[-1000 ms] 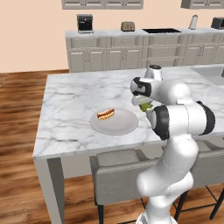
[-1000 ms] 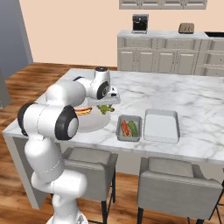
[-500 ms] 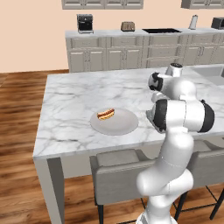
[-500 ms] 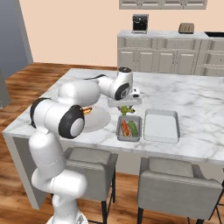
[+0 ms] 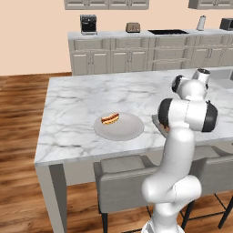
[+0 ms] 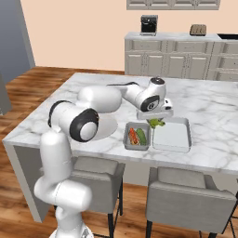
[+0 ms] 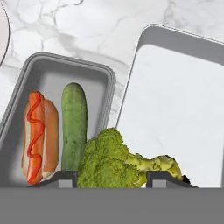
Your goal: Place one cooked food and one vegetable from the large plate to each tupperware container.
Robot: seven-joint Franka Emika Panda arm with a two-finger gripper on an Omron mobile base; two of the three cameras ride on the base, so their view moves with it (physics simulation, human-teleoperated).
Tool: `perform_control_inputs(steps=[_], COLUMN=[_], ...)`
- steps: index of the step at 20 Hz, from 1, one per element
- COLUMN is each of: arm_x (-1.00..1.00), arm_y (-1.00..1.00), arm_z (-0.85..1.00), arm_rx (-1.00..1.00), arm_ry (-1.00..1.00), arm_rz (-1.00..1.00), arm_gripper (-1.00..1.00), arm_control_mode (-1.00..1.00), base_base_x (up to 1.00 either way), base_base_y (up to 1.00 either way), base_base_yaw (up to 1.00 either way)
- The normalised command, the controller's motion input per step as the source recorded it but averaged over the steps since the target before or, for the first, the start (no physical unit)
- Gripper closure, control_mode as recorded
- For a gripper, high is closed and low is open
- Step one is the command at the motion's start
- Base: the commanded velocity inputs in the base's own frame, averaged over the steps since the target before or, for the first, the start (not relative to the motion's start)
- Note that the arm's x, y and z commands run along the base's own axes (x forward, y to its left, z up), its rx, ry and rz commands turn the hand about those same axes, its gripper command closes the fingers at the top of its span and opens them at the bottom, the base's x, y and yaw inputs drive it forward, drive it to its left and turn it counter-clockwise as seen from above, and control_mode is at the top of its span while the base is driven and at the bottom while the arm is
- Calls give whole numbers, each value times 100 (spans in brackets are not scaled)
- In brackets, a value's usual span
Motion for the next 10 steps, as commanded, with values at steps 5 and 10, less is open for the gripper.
perform_control_inputs(steps=[5,10], arm_x=[1,33], arm_y=[-68,-9], arm_z=[-21,-39], arm_rx=[-2,-1], arm_ry=[1,2], arm_rz=[0,0], arm_gripper=[100,100], arm_control_mode=[-100,-100], base_base_x=[0,0], base_base_y=[0,0], base_base_yaw=[0,0])
